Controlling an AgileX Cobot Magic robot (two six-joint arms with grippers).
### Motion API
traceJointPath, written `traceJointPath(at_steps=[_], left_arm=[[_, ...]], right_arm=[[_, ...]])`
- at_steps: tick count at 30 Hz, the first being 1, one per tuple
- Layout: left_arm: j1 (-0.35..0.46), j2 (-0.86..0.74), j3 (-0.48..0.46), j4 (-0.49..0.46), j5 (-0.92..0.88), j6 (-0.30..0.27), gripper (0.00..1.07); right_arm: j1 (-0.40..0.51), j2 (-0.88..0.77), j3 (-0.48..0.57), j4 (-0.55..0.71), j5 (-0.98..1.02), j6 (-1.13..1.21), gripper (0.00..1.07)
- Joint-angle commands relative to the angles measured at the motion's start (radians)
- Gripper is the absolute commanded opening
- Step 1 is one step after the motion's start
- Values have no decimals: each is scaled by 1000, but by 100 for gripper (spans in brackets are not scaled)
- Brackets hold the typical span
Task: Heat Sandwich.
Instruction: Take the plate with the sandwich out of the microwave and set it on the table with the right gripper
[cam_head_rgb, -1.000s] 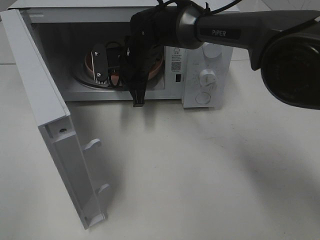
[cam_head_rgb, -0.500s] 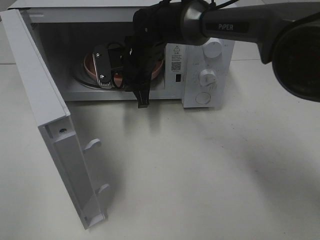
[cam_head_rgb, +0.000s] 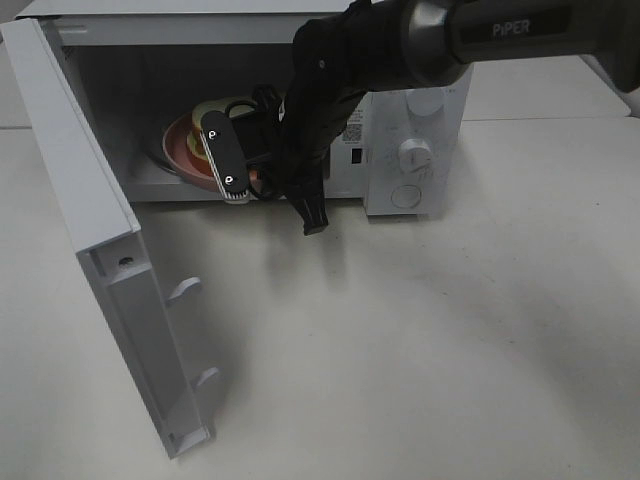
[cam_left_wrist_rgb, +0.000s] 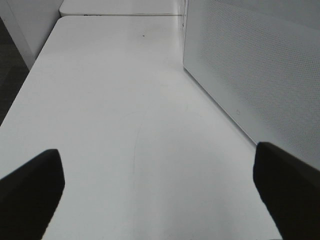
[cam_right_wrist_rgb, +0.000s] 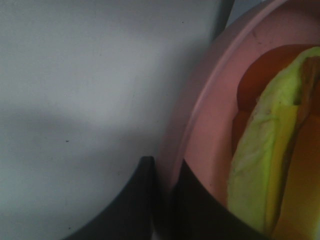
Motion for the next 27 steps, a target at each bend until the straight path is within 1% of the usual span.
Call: traceJointPath(at_steps=[1, 10, 19, 27], left_arm=[[-5, -22, 1, 3, -5, 1, 97], [-5, -22, 1, 3, -5, 1, 97], [-5, -22, 1, 3, -5, 1, 97], [-5, -22, 1, 3, -5, 1, 97]], right_arm=[[9, -56, 54, -7, -44, -22, 0], [23, -125, 148, -7, -79, -50, 0], [35, -172, 190, -7, -85, -50, 0], [46, -214, 249, -7, -85, -50, 0]])
